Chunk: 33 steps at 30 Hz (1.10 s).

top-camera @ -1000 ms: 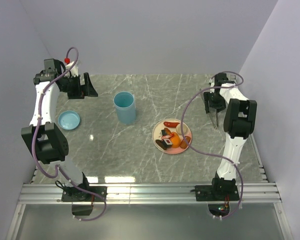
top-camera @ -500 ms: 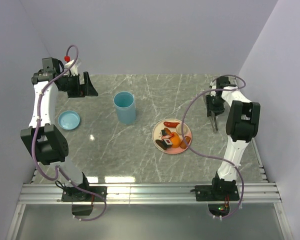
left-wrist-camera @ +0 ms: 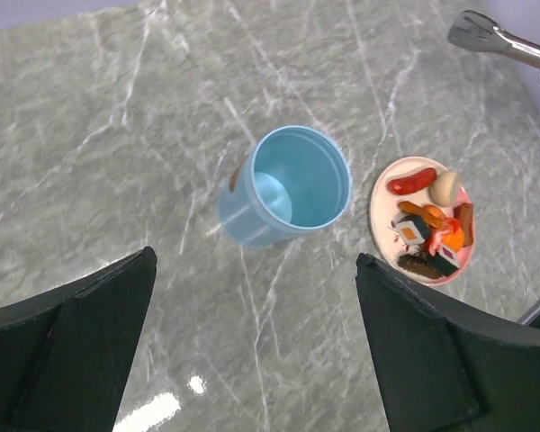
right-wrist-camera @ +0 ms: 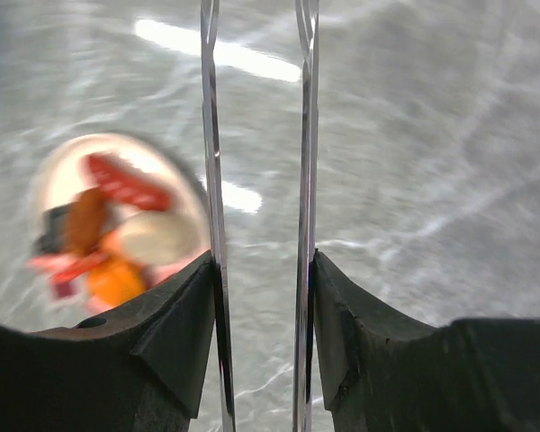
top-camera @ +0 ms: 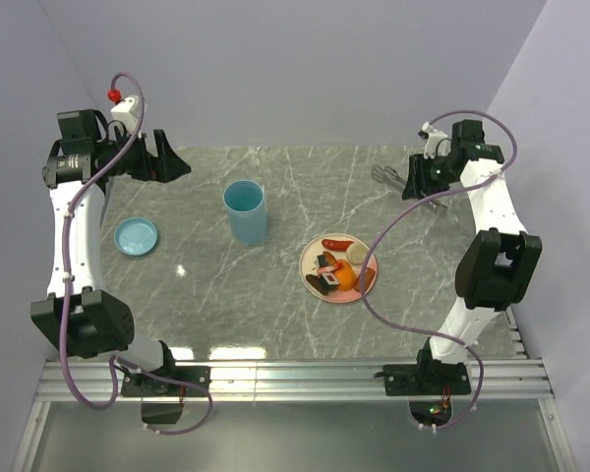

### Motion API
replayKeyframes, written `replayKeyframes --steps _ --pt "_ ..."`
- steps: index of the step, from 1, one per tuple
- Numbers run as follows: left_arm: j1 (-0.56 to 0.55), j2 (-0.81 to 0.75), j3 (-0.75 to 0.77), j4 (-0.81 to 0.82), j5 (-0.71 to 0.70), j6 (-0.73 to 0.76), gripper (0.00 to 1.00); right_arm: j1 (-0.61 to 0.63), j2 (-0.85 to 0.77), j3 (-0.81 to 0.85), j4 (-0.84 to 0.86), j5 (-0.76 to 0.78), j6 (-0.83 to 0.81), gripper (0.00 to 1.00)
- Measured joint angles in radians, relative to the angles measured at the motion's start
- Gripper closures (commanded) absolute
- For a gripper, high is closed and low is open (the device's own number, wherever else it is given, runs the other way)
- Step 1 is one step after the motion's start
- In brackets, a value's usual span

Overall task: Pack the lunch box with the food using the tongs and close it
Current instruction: Grab the clamp with the right arm, then pass the clamp from the right arm to the left

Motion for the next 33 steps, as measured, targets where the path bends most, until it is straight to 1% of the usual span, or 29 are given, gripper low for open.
replayKeyframes --steps 4,7,11,14,18,20,23,27,30,33 --pt "-0.005 -0.010 -0.008 0.026 0.041 0.006 0.01 0.000 -0.018 0.058 -0.084 -0.140 -0.046 0.49" --pt "-0.026 -0.037 -0.029 0.055 0.057 0.023 0.01 0.000 -0.014 0.115 -0.179 -0.250 -0.090 0.48" --pt "-0.101 -0.076 -0.050 0.084 0.054 0.081 0.01 0.001 -0.014 0.192 -0.289 -0.394 -0.145 0.47" --pt "-0.177 -0.103 -0.069 0.108 0.055 0.146 0.01 0.009 -0.016 0.200 -0.348 -0.481 -0.183 0.47" --pt "-0.299 -0.140 -0.122 0.162 0.046 0.243 0.01 0.047 -0.016 0.180 -0.396 -0.562 -0.237 0.47" --pt "-0.383 -0.152 -0.150 0.195 0.039 0.299 0.01 0.084 -0.018 0.163 -0.405 -0.592 -0.257 0.48" --pt "-0.531 -0.157 -0.188 0.238 0.019 0.398 0.01 0.156 -0.025 0.138 -0.415 -0.623 -0.272 0.50" --pt "-0.728 -0.158 -0.250 0.319 -0.064 0.523 0.03 0.244 -0.069 0.088 -0.418 -0.655 -0.255 0.51" --pt "-0.829 -0.152 -0.294 0.373 -0.119 0.584 0.03 0.286 -0.111 0.052 -0.415 -0.670 -0.224 0.52" --pt "-0.888 -0.125 -0.297 0.412 -0.170 0.637 0.04 0.318 -0.142 0.019 -0.399 -0.683 -0.190 0.52"
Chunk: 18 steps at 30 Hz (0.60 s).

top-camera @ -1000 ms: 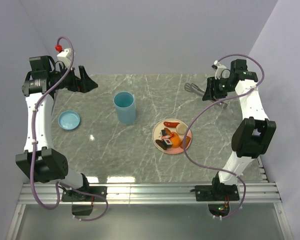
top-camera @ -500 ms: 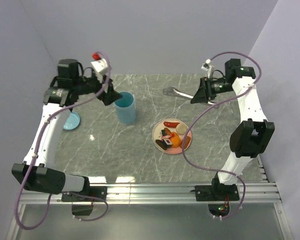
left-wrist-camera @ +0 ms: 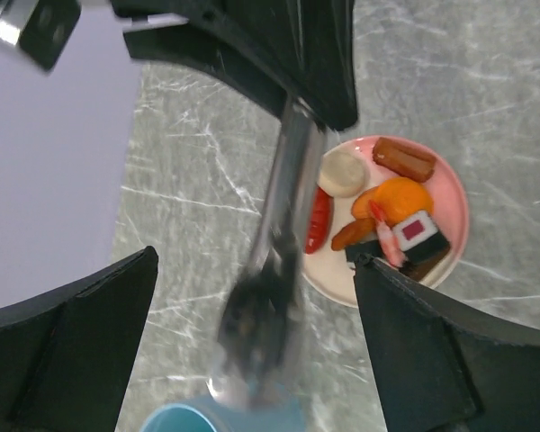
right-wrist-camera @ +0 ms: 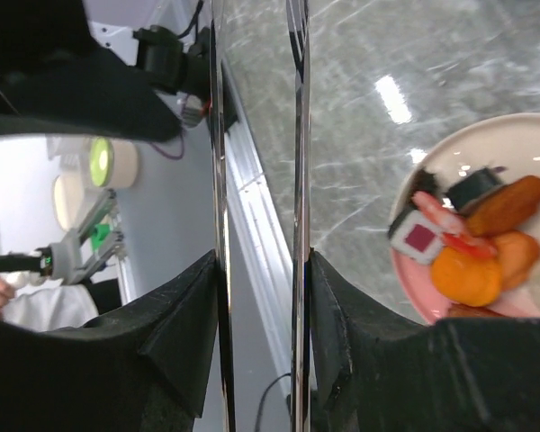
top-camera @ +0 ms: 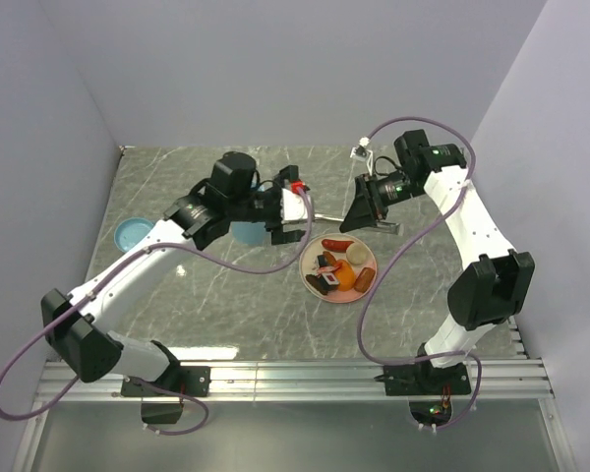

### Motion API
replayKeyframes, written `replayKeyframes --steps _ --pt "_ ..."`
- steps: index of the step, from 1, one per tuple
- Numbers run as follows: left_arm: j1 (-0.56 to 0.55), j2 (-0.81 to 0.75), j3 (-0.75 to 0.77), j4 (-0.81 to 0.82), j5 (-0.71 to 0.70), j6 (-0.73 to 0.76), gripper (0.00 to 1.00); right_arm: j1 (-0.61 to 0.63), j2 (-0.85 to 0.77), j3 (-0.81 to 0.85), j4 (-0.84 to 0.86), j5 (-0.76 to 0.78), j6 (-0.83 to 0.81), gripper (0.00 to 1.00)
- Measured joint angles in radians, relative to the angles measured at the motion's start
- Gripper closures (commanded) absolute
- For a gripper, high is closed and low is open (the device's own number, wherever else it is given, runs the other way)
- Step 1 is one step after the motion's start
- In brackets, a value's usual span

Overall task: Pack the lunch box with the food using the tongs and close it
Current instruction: Pass the clamp from the right arm to the left

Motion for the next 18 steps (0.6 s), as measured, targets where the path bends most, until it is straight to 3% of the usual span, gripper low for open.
replayKeyframes --steps 13,18 --pt "-0.118 0.203 0.105 -0.022 -0.122 0.112 0.11 0.035 -0.011 -0.064 0.098 0.021 0.130 0.54" --pt "-0.140 0.227 0.126 -0.035 -0.171 0.128 0.24 0.035 -0.015 -0.080 0.111 0.030 0.158 0.54"
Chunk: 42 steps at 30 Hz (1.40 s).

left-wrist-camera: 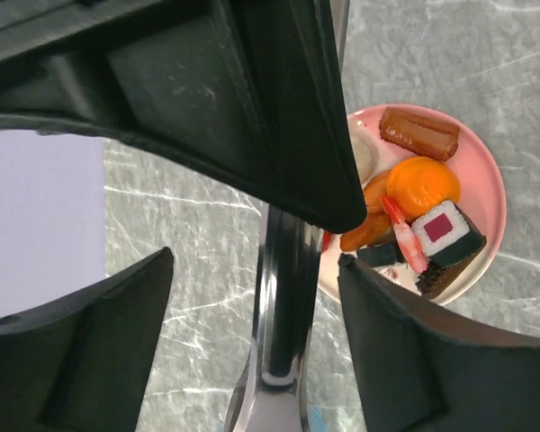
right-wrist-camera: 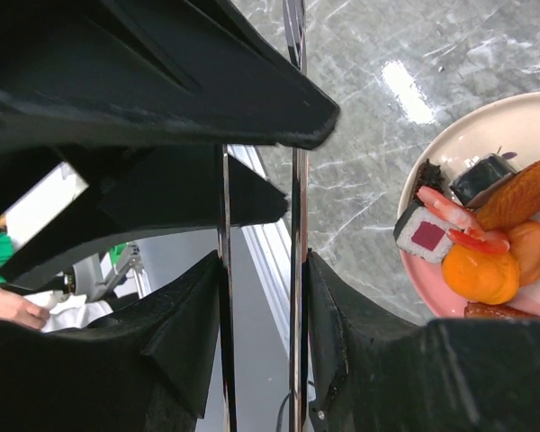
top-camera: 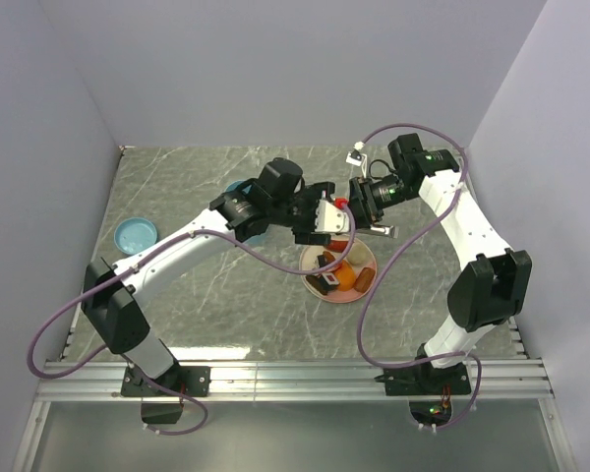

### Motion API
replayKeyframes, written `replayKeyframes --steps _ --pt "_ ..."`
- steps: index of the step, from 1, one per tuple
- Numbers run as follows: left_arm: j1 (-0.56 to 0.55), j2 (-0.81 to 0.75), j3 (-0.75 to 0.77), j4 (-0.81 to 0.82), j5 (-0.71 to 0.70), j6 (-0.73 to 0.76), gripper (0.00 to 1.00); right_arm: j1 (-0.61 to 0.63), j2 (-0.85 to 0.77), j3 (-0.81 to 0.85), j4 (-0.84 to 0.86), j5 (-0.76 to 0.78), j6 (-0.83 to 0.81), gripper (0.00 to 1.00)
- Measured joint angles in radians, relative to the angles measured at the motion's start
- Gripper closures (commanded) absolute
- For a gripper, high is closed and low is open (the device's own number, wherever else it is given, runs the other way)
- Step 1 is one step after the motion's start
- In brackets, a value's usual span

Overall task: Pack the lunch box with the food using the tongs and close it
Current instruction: Pass the clamp from the right arm to the left

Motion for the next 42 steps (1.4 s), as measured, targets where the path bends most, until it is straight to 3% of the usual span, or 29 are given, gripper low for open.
replayKeyframes --steps 20,29,42 --pt "-0.023 0.038 0.006 -0.032 -0.087 0.027 0.55 0.000 0.000 0.000 -0.004 -0.027 0.019 0.50" --pt "-0.026 0.039 0.006 -0.031 -0.103 0.027 0.59 0.000 0.000 -0.002 -0.003 -0.033 0.035 0.49" --pt "-0.029 0.040 0.005 -0.026 -0.125 0.026 0.64 0.000 0.000 -0.021 0.005 -0.057 0.071 0.38"
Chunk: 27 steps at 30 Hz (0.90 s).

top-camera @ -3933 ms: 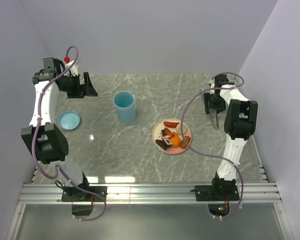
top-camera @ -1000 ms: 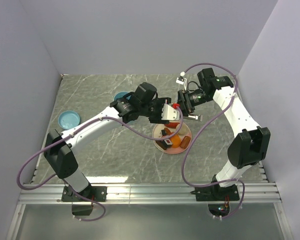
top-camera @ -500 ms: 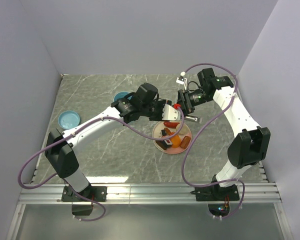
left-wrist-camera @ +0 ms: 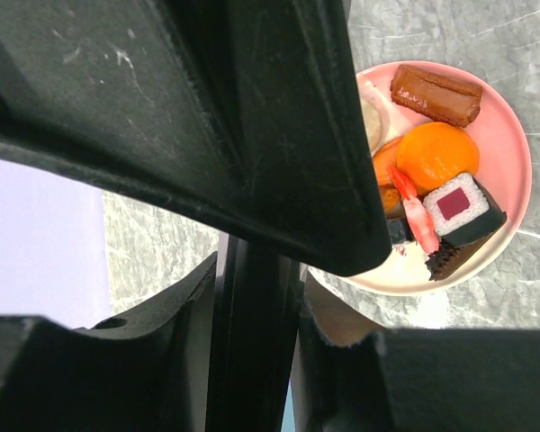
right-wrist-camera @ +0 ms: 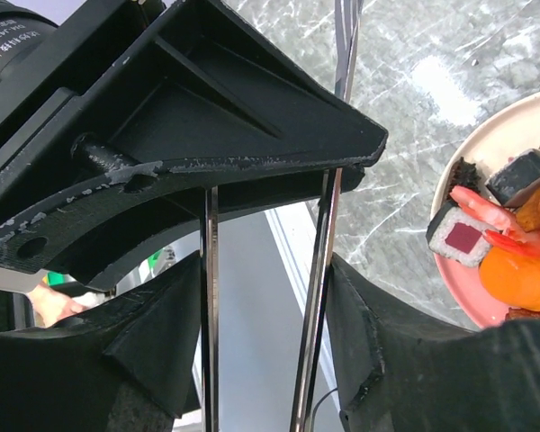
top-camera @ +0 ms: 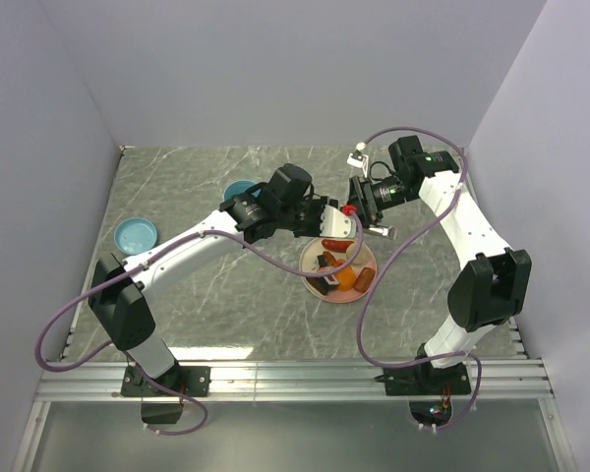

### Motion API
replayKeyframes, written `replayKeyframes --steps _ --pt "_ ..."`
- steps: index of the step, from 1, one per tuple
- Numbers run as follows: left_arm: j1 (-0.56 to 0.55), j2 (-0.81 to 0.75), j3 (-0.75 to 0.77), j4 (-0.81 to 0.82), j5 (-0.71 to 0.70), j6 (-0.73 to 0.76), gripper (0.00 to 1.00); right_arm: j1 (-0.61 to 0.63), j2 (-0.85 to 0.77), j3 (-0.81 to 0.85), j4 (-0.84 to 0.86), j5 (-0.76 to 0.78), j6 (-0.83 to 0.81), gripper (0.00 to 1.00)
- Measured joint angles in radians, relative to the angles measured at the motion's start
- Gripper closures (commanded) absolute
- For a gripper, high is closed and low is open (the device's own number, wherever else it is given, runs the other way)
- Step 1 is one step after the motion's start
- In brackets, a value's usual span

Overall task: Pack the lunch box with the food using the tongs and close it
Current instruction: Pass the clamp from the left arm to the right

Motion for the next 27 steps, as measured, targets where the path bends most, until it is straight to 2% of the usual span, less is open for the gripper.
replayKeyframes --steps 16,27 --pt "-0.002 0.000 -0.019 0.013 -0.003 0.005 0.65 -0.005 0.000 -0.013 -0.012 0.002 -0.021 0.39" --pt "0.000 0.000 -0.027 0.010 -0.006 0.019 0.64 -0.036 0.000 -0.013 -0.099 0.000 -0.082 0.40"
